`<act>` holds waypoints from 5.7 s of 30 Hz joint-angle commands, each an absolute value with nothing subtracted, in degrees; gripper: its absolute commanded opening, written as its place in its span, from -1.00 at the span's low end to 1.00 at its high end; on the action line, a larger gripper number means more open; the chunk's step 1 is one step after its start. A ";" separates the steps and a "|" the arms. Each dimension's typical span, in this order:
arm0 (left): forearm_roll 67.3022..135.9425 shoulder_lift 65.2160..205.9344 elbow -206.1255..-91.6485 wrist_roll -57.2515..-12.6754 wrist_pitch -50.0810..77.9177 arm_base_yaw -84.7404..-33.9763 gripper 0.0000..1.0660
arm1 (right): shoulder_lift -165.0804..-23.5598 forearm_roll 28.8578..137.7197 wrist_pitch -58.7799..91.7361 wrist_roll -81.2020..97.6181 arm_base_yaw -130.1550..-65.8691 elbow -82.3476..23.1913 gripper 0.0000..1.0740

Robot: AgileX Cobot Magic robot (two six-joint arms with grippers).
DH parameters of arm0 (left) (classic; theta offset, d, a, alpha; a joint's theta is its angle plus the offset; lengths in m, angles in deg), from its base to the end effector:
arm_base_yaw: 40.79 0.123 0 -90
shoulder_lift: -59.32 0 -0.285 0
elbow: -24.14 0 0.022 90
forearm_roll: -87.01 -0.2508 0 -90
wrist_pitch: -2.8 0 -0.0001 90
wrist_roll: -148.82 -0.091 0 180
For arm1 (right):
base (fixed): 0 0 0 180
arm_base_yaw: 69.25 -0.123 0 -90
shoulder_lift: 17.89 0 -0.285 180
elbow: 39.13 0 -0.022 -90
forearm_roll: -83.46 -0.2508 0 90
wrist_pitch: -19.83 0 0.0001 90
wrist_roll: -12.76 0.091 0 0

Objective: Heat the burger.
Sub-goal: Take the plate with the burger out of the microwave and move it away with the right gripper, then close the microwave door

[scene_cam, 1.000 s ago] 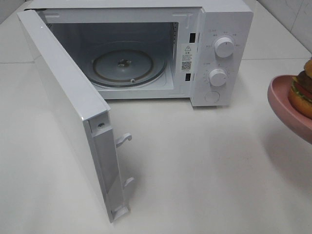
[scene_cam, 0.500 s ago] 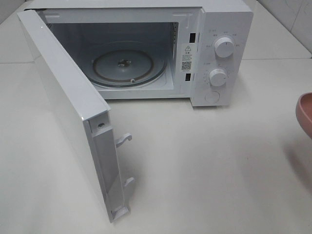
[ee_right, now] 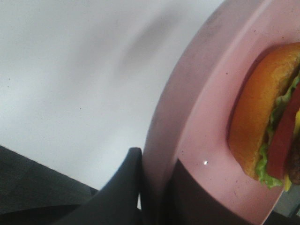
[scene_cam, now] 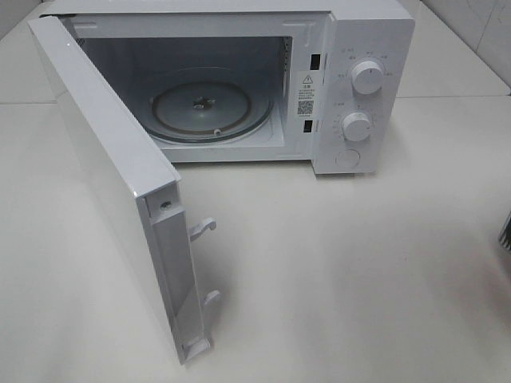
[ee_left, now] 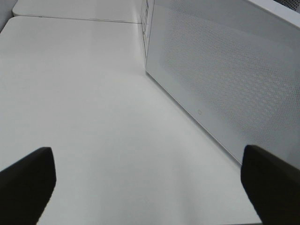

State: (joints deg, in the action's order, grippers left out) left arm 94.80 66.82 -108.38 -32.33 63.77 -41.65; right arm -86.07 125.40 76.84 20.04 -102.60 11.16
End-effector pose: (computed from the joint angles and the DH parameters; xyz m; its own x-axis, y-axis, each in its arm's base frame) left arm -0.0086 -0.0107 0.2828 -0.4391 -0.0393 -0.8976 0.1015 0.9905 -0.0930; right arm 0.1462 0.0351 0.2138 -0.6580 -0.7524 -0.0310 -0.5965 0.5459 -0.5883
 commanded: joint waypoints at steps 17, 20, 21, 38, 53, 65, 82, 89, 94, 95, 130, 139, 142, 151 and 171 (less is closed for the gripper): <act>94.75 66.13 -108.21 -32.04 63.82 -41.37 0.88 | -109.50 129.64 75.52 50.81 -99.85 5.26 -0.93; 94.75 66.13 -108.21 -32.04 63.82 -41.37 0.88 | -113.34 129.70 75.64 53.27 -98.13 4.05 -0.92; 94.75 66.13 -108.21 -32.04 63.82 -41.37 0.88 | -113.34 129.70 75.64 53.27 -98.13 4.05 -0.92; 94.75 66.13 -108.21 -32.04 63.82 -41.37 0.88 | -124.80 130.33 69.05 57.11 -89.36 2.68 -0.85; 94.75 66.13 -108.21 -32.04 63.82 -41.37 0.88 | -124.80 129.81 68.30 56.77 -89.36 2.51 -0.51; 94.75 66.13 -108.21 -32.04 63.82 -41.37 0.88 | -112.88 113.94 65.44 39.75 -89.36 -2.53 0.26; 94.75 66.13 -108.21 -32.04 63.82 -41.37 0.88 | -83.38 106.67 62.23 32.87 -89.36 -2.53 0.41; 94.75 66.13 -108.21 -32.04 63.82 -41.37 0.88 | -71.80 99.50 67.73 26.00 -89.36 -2.53 0.41; 94.75 66.13 -108.21 -32.04 63.82 -41.37 0.88 | -67.96 96.75 71.22 23.99 -89.36 -2.53 0.41; 94.75 66.13 -108.21 -32.04 63.82 -41.37 0.88 | -67.96 96.75 71.22 23.99 -89.36 -2.53 0.41; 94.75 66.13 -108.21 -32.04 63.82 -41.37 0.88 | -31.93 90.79 78.62 15.34 -77.56 3.31 0.37; 94.75 66.13 -108.21 -32.04 63.82 -41.37 0.88 | -24.48 89.36 74.72 15.17 -76.01 9.96 0.38; 94.75 66.13 -108.21 -32.04 63.82 -41.37 0.88 | -23.73 89.36 74.78 15.28 -76.01 9.96 0.37; 94.75 66.13 -108.21 -32.04 63.82 -41.37 0.88 | -23.73 89.25 74.78 15.23 -76.01 9.96 0.37; 94.75 66.13 -108.21 -32.04 63.82 -41.37 0.88 | -23.73 89.25 74.78 15.23 -76.01 9.96 0.37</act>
